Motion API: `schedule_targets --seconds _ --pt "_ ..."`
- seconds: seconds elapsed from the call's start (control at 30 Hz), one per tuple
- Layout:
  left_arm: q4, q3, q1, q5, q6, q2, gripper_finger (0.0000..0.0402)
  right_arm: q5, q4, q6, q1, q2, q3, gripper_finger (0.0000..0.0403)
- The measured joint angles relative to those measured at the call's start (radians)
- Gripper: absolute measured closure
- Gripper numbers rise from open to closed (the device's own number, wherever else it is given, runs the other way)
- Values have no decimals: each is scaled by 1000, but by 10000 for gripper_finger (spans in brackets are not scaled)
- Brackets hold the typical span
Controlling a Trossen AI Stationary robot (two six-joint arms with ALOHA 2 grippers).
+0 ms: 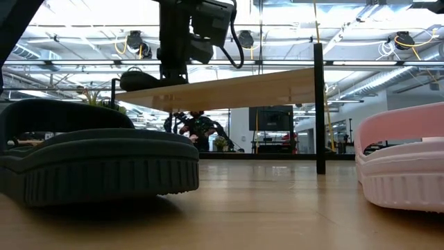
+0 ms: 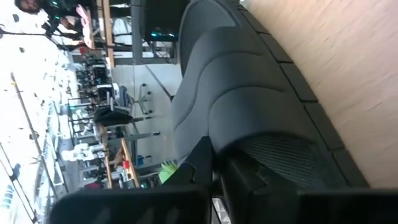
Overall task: Pick and place slides into the shelf
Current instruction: Put the left black slide on the shelf
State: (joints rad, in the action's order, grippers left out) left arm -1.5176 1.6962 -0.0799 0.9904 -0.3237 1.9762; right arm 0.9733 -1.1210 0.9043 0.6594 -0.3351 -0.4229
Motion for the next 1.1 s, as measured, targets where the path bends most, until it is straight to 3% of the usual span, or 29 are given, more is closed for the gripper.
schedule_targets --seconds 1.1 --pt "2 -2 43 -6 33 -26 227 -2 0 0 0 0 0 216"
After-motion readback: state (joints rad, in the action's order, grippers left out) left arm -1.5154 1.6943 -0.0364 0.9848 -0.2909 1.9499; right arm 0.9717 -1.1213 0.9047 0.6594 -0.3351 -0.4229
